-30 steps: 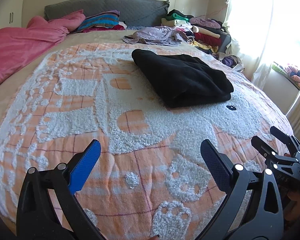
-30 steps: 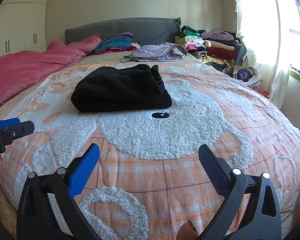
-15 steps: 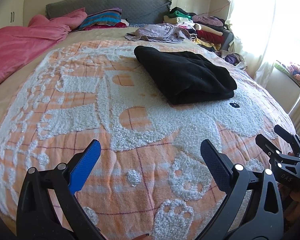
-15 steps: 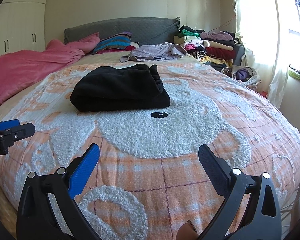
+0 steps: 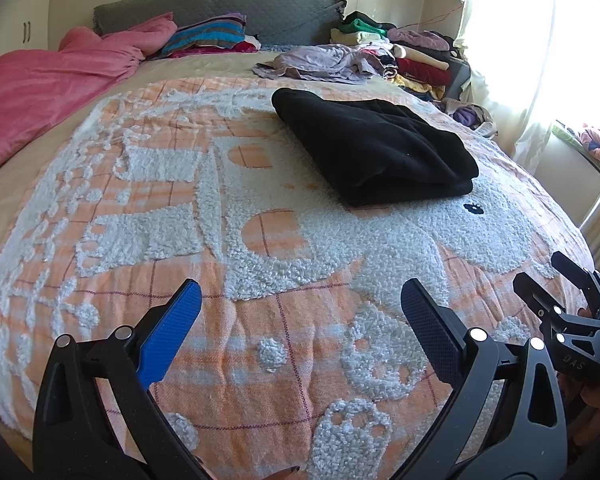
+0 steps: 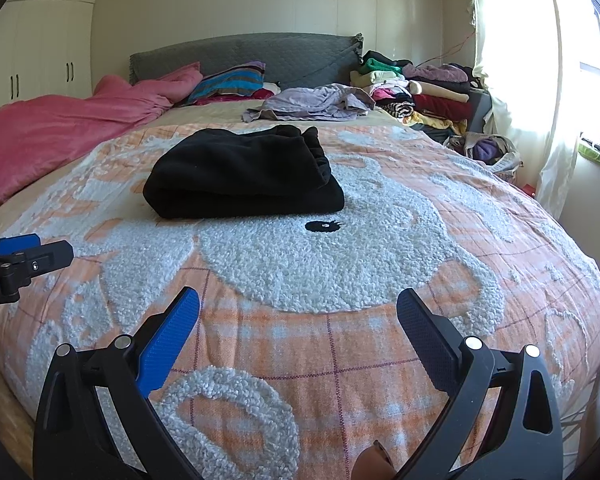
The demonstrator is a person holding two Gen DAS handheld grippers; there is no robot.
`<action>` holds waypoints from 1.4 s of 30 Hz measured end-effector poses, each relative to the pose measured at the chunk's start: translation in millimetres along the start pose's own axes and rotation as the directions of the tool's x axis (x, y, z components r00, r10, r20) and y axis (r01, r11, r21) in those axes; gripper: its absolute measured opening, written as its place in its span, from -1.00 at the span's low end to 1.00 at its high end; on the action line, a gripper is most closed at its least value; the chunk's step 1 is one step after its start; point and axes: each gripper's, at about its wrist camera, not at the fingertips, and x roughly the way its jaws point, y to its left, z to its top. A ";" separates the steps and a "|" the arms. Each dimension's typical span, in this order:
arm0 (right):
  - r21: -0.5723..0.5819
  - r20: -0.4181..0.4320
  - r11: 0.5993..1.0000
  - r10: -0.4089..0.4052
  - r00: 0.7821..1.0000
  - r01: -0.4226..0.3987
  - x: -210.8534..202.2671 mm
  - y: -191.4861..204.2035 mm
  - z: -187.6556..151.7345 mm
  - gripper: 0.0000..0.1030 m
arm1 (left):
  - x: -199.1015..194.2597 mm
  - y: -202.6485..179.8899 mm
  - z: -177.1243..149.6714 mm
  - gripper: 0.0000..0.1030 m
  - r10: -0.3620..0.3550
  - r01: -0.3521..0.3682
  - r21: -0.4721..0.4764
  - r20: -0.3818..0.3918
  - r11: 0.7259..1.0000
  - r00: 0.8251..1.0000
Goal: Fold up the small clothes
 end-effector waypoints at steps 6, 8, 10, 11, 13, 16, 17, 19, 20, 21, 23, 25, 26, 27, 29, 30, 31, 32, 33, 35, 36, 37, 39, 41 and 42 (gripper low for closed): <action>0.005 -0.001 1.000 0.000 1.000 0.000 0.1 -1.0 0.4 0.91 | 0.4 0.5 -0.6 0.82 0.008 -0.008 -0.002 -0.004 1.000 1.000; 0.004 0.000 1.000 -0.003 1.000 0.003 -0.1 -1.1 0.3 0.91 | 0.2 0.4 -0.9 0.82 0.010 -0.010 -0.002 -0.006 1.000 1.000; 0.004 0.000 1.000 -0.005 1.000 0.005 0.0 -1.4 0.3 0.91 | 0.4 0.1 -0.6 0.82 0.012 -0.012 -0.003 -0.007 1.000 1.000; 0.004 -0.002 1.000 -0.005 1.000 0.005 0.2 -1.3 0.2 0.91 | 0.1 -0.2 -0.6 0.82 0.013 -0.013 -0.002 -0.007 1.000 1.000; 0.004 -0.003 1.000 -0.006 1.000 0.006 0.4 -1.6 -0.4 0.91 | 0.1 -0.2 -0.6 0.82 0.012 -0.012 -0.002 -0.008 1.000 1.000; 0.003 -0.003 1.000 -0.006 1.000 0.007 0.4 -1.5 -0.5 0.91 | -0.1 -0.4 -0.4 0.82 0.018 -0.018 0.001 -0.004 1.000 1.000; 0.002 -0.002 1.000 -0.007 1.000 0.007 0.4 -1.3 -0.6 0.91 | -0.4 -0.6 -0.4 0.82 0.019 -0.019 0.002 -0.003 1.000 1.000; 0.002 -0.004 1.000 -0.004 1.000 0.004 1.1 -1.3 -0.7 0.91 | -0.5 -1.0 -0.4 0.82 0.021 -0.021 0.003 -0.003 1.000 1.000; 0.002 -0.002 1.000 -0.006 1.000 0.006 1.1 -1.2 -0.9 0.91 | -0.3 -1.3 -0.2 0.82 0.023 -0.023 0.003 -0.002 1.000 1.000; 0.001 -0.001 1.000 -0.005 1.000 0.005 1.2 -1.0 -1.4 0.91 | -0.6 -1.5 -0.4 0.82 0.025 -0.025 0.003 -0.003 1.000 1.000; 0.001 -0.007 1.000 -0.008 1.000 0.008 1.8 -1.0 -1.6 0.91 | -0.3 -1.6 -0.4 0.82 0.029 -0.029 0.003 -0.005 1.000 1.000; 0.004 -0.005 1.000 -0.008 1.000 0.008 0.9 -1.4 -1.9 0.91 | -0.1 -1.7 -0.4 0.82 0.033 -0.033 0.003 -0.005 0.999 0.999; 0.003 -0.007 1.000 -0.007 1.000 0.007 1.0 -1.5 -2.2 0.91 | 0.4 -1.9 -0.6 0.82 0.036 -0.036 0.003 -0.008 0.999 0.999; 0.001 -0.008 1.000 -0.011 1.000 0.011 0.9 -1.5 -2.5 0.91 | 1.0 -2.0 -0.9 0.82 0.037 -0.037 0.004 -0.011 0.999 0.999; 0.001 -0.008 1.000 -0.013 1.000 0.013 0.6 -2.1 -2.4 0.91 | 1.7 -2.5 -1.6 0.82 0.044 -0.044 0.005 -0.013 0.999 0.999; 0.001 -0.008 1.000 -0.014 1.000 0.014 0.8 -2.5 -2.3 0.91 | 2.1 -2.5 -1.7 0.82 0.044 -0.044 0.005 -0.015 0.999 0.999; 0.000 -0.009 1.000 -0.016 1.000 0.016 0.7 -2.6 -2.3 0.91 | 2.1 -2.4 -1.8 0.82 0.048 -0.048 0.005 -0.016 0.999 0.999; 0.001 -0.008 1.000 -0.017 1.000 0.017 0.6 -2.6 -2.3 0.91 | 2.1 -2.1 -1.8 0.82 0.059 -0.059 0.003 -0.014 0.998 0.998; 0.001 -0.007 1.000 -0.020 1.000 0.020 0.6 -3.1 -2.0 0.91 | 2.1 -1.6 -1.4 0.82 0.061 -0.061 0.002 -0.014 0.998 0.998; 0.004 -0.006 1.000 -0.025 1.000 0.025 0.9 -4.3 -1.3 0.91 | 1.5 -0.3 -1.9 0.82 0.054 -0.054 -0.006 -0.014 0.999 0.998; 0.005 -0.006 1.000 -0.028 1.000 0.028 1.4 -4.8 -1.0 0.91 | 1.3 0.1 -1.7 0.82 0.052 -0.052 -0.007 -0.014 0.999 0.999; 0.008 -0.007 0.999 -0.034 0.999 0.034 1.6 -6.0 -0.4 0.91 | 1.2 0.3 -1.5 0.82 0.049 -0.049 -0.008 -0.014 0.999 0.999; 0.026 -0.014 0.999 -0.046 0.999 0.046 2.1 -10.9 0.6 0.91 | 1.0 0.5 -1.3 0.82 0.053 -0.053 -0.007 -0.015 0.999 0.998; 0.069 -0.030 0.996 -0.060 0.998 0.062 3.4 -21.9 1.0 0.91 | 0.5 2.0 -0.5 0.82 0.061 -0.061 -0.009 -0.019 0.998 0.998; 0.104 -0.044 0.991 -0.075 0.996 0.079 4.5 -31.9 0.6 0.91 | -0.2 4.1 -0.4 0.82 0.063 -0.063 -0.015 -0.019 0.998 0.998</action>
